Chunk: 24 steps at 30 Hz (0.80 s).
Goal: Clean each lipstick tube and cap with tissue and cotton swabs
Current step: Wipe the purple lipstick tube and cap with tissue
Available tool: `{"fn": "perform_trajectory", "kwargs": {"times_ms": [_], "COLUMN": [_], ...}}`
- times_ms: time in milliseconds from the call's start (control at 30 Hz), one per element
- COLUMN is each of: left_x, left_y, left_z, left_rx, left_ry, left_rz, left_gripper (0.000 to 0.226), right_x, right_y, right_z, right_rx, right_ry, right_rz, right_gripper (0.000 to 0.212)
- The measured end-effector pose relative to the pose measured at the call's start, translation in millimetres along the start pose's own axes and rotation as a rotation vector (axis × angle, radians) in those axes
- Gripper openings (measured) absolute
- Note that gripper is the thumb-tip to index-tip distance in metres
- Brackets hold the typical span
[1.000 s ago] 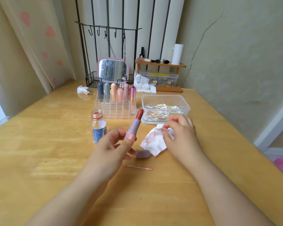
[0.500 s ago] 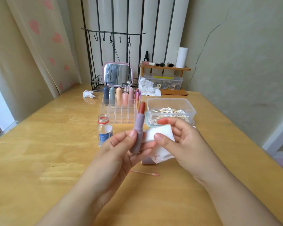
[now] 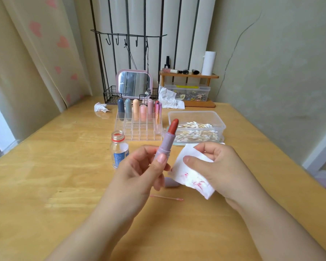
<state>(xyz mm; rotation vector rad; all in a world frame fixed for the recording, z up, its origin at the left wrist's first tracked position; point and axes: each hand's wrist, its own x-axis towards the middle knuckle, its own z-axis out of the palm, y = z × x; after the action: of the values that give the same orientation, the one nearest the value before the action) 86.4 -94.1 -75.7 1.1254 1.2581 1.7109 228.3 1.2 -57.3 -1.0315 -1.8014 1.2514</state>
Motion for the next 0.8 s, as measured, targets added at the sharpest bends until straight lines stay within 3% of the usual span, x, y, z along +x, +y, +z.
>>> {"fn": "perform_trajectory", "kwargs": {"times_ms": [233, 367, 533, 700, 800], "left_x": [-3, -4, -4, -4, -5], "left_y": [-1, 2, 2, 3, 4], "left_z": [10, 12, 12, 13, 14], "left_rx": [0.000, -0.054, -0.050, -0.068, -0.049], "left_ry": [-0.079, -0.103, -0.097, -0.079, -0.070], "left_rz": [0.030, 0.024, 0.049, 0.048, 0.065], "left_gripper": [0.031, 0.030, 0.033, 0.034, 0.034], "right_x": [-11, -12, -9, -8, -12], "right_y": [-19, -20, -24, -16, -18], "right_z": [-1, 0, -6, -1, 2], "right_rx": [0.190, 0.307, 0.648, 0.538, 0.496], "right_ry": [-0.252, -0.353, -0.566, -0.425, -0.475], "right_rz": [-0.102, -0.005, 0.186, 0.079, -0.003], "right_gripper": [0.023, 0.019, 0.040, 0.024, 0.034]}}
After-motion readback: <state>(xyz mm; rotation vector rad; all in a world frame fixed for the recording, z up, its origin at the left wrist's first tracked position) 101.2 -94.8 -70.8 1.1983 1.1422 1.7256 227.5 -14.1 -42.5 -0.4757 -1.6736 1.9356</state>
